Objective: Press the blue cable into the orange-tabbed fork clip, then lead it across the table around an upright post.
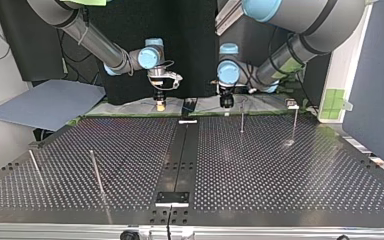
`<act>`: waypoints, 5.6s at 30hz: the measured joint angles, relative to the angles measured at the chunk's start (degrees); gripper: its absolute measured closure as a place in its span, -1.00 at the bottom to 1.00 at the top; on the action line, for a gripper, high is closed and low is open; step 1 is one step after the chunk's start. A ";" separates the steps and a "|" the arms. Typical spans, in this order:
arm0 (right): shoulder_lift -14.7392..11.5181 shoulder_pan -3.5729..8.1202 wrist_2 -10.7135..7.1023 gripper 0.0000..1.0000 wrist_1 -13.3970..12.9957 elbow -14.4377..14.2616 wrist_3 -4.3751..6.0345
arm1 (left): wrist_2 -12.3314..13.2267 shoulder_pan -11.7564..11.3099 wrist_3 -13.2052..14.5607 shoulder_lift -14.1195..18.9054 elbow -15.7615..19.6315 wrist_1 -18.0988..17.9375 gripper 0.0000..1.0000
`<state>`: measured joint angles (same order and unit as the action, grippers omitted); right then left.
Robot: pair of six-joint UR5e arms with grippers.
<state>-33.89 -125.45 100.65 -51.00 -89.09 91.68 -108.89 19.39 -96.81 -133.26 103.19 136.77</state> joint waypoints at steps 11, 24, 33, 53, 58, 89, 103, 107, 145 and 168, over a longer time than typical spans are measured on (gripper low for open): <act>0.15 0.13 0.00 1.00 -0.10 0.01 0.00 | -5.10 1.80 -0.62 -0.01 -0.84 5.48 -0.36; 0.18 0.08 -0.01 1.00 -0.08 0.01 0.00 | -5.76 3.15 0.36 -0.01 -2.05 8.25 1.00; 0.18 0.18 -0.01 1.00 -0.07 0.00 0.02 | -6.32 3.59 -0.43 -0.01 -2.47 8.68 1.00; -5.99 1.03 1.07 1.00 6.08 0.40 0.45 | -8.58 6.30 -0.15 6.46 -2.49 11.50 1.00; -8.81 1.07 0.95 1.00 8.52 0.37 0.52 | -8.64 6.84 -0.18 9.13 -2.49 13.53 1.00; -24.55 1.12 0.14 1.00 17.92 3.31 0.33 | -8.66 8.06 -0.05 24.68 -9.64 22.23 1.00; -31.23 1.13 -0.81 1.00 21.34 6.49 0.06 | -8.73 8.31 0.11 28.01 -12.57 24.02 1.00; -33.31 1.13 -0.87 1.00 21.70 7.29 0.05 | -8.69 8.34 0.23 28.01 -13.63 24.41 1.00; -42.83 12.60 -0.71 1.00 25.50 7.96 1.06 | -3.75 10.44 1.72 24.91 -32.43 36.45 1.00; -40.08 17.21 -0.65 1.00 25.84 7.95 1.23 | -0.04 17.83 0.28 13.88 -43.84 44.00 1.00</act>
<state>-73.97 -108.24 100.00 -25.16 -81.14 92.91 -108.93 37.22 -96.53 -119.38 59.35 180.76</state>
